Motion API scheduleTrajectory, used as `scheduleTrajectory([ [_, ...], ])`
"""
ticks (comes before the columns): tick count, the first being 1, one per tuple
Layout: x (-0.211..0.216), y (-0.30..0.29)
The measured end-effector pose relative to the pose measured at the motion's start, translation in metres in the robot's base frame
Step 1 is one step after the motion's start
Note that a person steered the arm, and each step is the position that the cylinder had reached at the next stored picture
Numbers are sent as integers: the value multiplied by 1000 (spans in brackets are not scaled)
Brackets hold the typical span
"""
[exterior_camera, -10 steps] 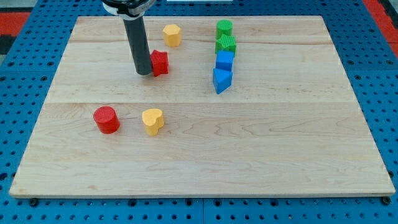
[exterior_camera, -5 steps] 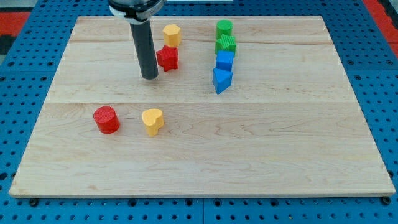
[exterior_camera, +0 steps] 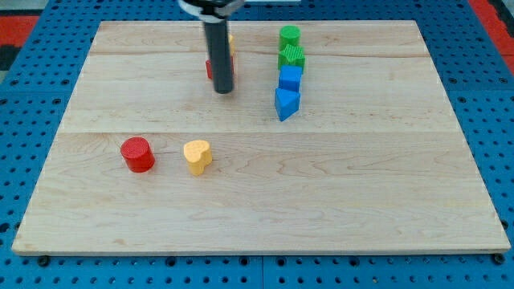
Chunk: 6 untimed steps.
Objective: Place the red star below the hexagon
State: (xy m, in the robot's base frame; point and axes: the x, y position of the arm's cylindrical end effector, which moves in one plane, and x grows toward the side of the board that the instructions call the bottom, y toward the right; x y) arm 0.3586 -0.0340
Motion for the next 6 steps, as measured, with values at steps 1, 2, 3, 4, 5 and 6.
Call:
scheduleTrajectory([
  [1,-1,13],
  [2,-10,-9],
  [3,-12,-17],
  [4,-12,-20],
  [5,-16,-28],
  [6,-17,-29],
])
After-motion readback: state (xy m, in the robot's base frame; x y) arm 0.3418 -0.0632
